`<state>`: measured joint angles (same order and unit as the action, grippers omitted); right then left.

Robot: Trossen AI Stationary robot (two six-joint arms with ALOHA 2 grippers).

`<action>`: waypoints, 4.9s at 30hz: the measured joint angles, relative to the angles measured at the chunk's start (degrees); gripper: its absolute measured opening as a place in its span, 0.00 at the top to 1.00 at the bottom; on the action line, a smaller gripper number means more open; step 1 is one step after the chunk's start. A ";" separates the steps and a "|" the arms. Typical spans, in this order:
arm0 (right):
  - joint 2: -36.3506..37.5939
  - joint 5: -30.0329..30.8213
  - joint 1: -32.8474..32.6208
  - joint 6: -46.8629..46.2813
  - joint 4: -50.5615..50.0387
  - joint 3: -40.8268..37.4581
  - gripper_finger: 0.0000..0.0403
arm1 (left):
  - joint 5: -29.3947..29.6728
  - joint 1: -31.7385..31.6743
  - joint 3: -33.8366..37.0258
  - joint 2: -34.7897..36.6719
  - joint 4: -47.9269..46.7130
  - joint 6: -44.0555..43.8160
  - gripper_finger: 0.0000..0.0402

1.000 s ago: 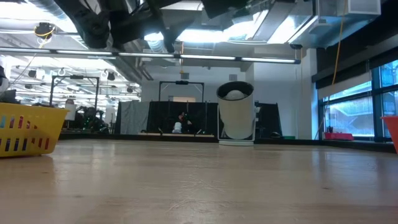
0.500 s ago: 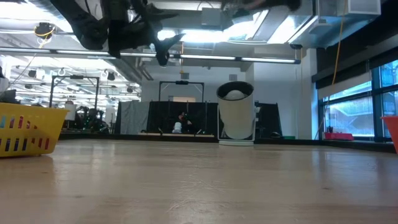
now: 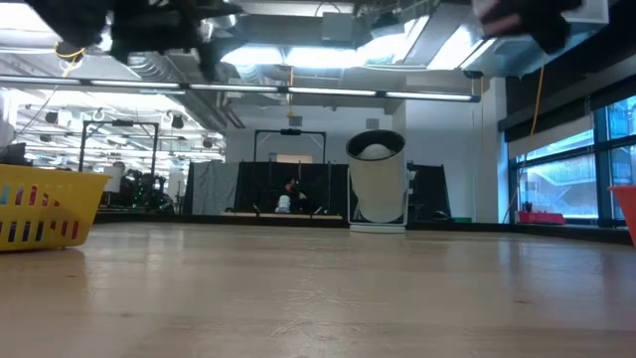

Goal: Pick & Place Office items
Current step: Put the light pink charger adapter into the orange bin, then return to Home Position

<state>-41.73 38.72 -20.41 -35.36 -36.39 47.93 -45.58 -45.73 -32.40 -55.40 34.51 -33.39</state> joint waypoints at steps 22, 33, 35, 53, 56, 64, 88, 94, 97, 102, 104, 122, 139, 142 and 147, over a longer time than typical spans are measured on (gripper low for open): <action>-2.26 -24.71 -16.71 -50.40 -21.43 -6.72 0.70 | 34.55 14.37 3.21 21.22 -42.87 11.67 0.39; -14.41 -30.71 -31.73 -67.29 -21.18 -3.29 0.70 | 38.53 18.47 3.21 24.09 -42.88 11.56 0.39; -16.53 -31.59 -33.40 -69.86 -20.93 -3.29 0.70 | 38.64 19.05 3.21 24.15 -42.68 11.58 0.39; -29.91 -28.19 -33.62 -70.69 -17.45 -3.33 0.70 | 40.65 22.47 3.18 24.11 -40.27 13.18 0.39; -30.98 -28.91 -33.64 -70.28 -17.16 -3.34 0.70 | 40.64 23.14 3.18 24.13 -40.27 13.19 0.39; -33.09 -29.56 -33.49 -69.58 -17.14 -3.36 0.70 | 40.72 24.99 3.18 24.13 -40.27 13.18 0.39; -32.26 -27.38 -33.38 -67.52 -16.73 -3.38 0.43 | 41.54 26.25 3.14 24.13 -40.27 13.03 0.39; -31.06 -25.64 -33.40 -69.51 -18.05 -3.38 0.43 | 41.52 26.25 3.14 24.13 -40.27 13.01 0.39; -30.94 -25.81 -33.42 -69.63 -18.40 -3.38 0.43 | 41.52 26.25 3.14 24.13 -40.28 13.03 0.39; -30.20 -26.55 -33.42 -70.73 -21.49 -3.37 0.43 | 41.48 26.25 3.14 24.13 -40.30 12.91 0.39; -30.00 -26.47 -33.42 -70.91 -23.75 -2.70 0.43 | 41.45 26.25 3.14 24.11 -40.30 12.70 0.39; -29.29 -15.52 -33.85 -70.09 -31.78 2.28 0.43 | 41.92 26.25 3.14 24.19 -33.52 14.49 0.39; -22.48 17.87 -34.79 -52.16 -51.96 19.77 0.71 | 48.09 26.14 -2.20 35.75 -41.00 21.24 0.39; -18.48 22.24 -35.69 -50.69 -53.59 19.77 0.75 | 50.03 26.13 -2.70 39.43 -46.22 21.83 0.39; -12.00 30.62 -37.39 -45.44 -53.24 19.66 0.76 | 49.69 26.13 -2.81 45.17 -48.29 22.21 0.39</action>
<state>-53.73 69.34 -57.80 -80.80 -89.63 67.59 4.11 -19.60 -35.20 -10.23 -13.78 -11.18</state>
